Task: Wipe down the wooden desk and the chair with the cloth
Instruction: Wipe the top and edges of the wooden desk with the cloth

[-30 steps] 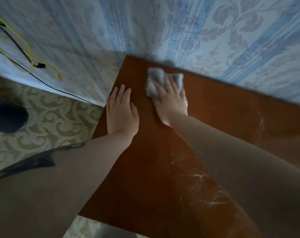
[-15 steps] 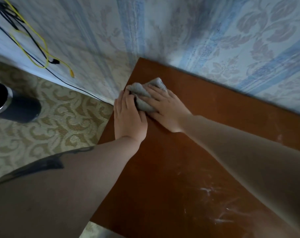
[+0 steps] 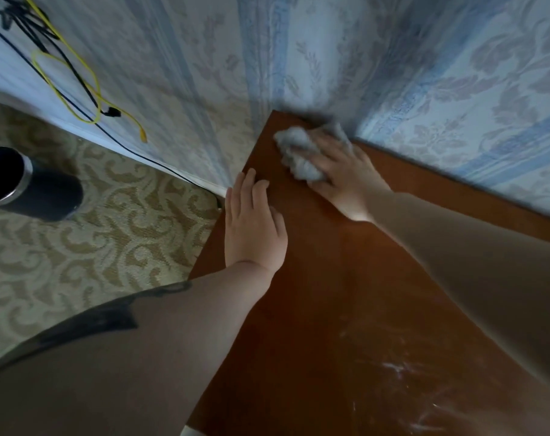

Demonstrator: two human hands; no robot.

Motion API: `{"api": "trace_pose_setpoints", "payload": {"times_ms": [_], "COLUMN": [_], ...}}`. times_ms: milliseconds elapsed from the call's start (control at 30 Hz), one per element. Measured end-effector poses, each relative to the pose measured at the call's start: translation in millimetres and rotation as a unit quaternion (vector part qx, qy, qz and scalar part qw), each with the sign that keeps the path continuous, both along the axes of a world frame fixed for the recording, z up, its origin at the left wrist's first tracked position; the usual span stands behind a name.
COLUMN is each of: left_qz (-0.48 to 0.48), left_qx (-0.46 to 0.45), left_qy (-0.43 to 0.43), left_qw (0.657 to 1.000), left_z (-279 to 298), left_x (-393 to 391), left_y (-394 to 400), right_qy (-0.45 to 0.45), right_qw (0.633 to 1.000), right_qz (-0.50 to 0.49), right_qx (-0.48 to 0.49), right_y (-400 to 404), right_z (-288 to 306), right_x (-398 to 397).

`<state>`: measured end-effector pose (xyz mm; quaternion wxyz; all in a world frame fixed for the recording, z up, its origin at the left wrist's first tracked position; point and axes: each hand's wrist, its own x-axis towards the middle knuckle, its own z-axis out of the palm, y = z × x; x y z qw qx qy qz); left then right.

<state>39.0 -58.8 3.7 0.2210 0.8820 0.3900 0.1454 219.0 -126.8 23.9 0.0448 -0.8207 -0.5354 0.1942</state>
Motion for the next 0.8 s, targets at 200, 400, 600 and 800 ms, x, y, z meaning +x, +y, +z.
{"api": "trace_pose_setpoints", "payload": {"times_ms": [200,400,600,800], "left_qz": [0.016,-0.010,0.010,-0.050], "left_qx": [-0.018,-0.004,-0.036,-0.016], "left_qy": [0.008,0.009,-0.025,-0.058], "left_qw": [1.000,1.000,0.999,0.997], "left_z": [-0.9,-3.8,-0.7,-1.0], "left_x": [0.1,-0.2,1.3,-4.2], "left_y": [1.4,-0.3,-1.0,-2.2], "right_qy": [-0.043,0.020,0.009,0.010], "right_qw": [0.996,0.998,0.997,0.999], "right_qz": [-0.066,0.045,-0.071,-0.027], "right_qx": [0.037,-0.026,0.043,-0.045], "right_y": [55.8,33.3,24.2,-108.4], "right_z": [-3.4,1.5,-0.9,7.2], "right_x": [-63.3,-2.5,-77.7,-43.1]}}
